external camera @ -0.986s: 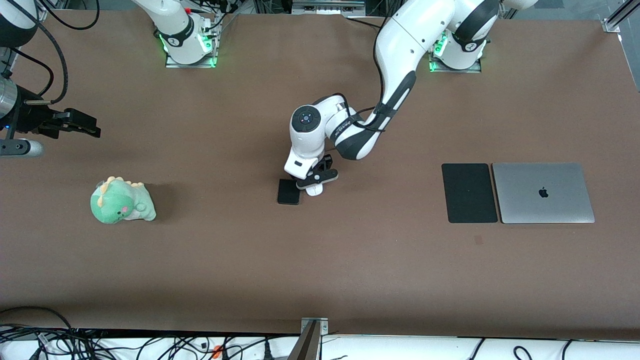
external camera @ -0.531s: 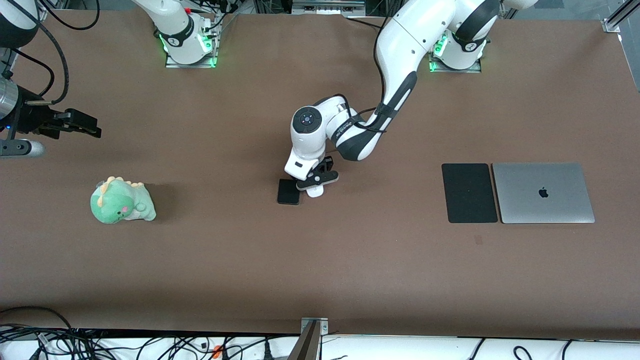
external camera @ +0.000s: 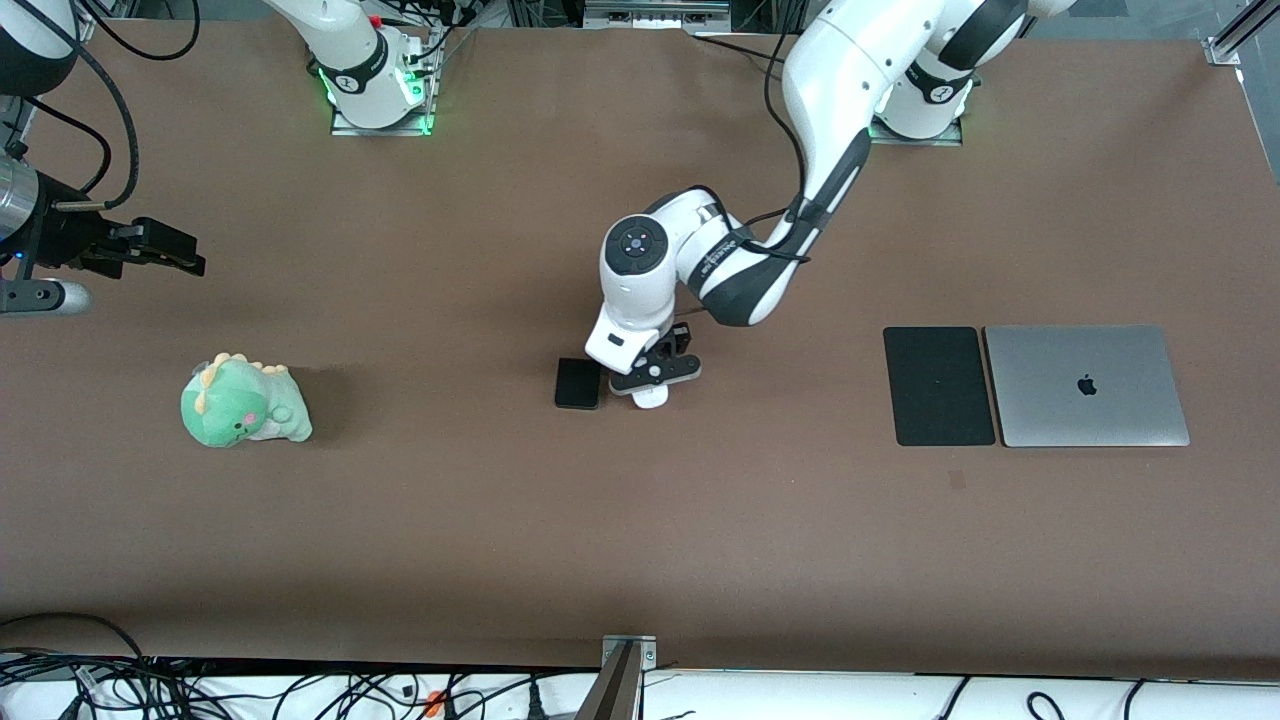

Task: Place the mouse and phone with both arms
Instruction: 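Carry the mouse toward the mouse pad while the right gripper reaches the phone, then lower the mouse onto the pad while the right gripper grasps the phone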

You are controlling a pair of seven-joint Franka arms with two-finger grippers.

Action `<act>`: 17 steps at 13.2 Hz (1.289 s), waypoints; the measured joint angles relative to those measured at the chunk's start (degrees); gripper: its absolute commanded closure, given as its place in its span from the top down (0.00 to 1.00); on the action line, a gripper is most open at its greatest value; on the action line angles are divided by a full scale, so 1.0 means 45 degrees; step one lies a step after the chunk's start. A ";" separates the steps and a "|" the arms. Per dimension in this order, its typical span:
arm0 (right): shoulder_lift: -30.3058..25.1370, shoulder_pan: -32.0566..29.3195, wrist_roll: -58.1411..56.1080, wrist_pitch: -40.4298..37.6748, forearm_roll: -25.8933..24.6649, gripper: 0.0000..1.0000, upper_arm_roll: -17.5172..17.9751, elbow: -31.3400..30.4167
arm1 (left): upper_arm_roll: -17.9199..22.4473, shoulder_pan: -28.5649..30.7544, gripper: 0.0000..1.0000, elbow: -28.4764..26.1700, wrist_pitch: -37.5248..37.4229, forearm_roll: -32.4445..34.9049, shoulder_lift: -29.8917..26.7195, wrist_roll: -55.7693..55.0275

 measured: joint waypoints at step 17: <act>0.4650 0.4552 0.6623 0.6779 0.0986 1.00 0.0146 -0.0277 | -0.1874 0.9652 0.00 -0.7143 -0.0743 0.0679 -0.4830 1.0368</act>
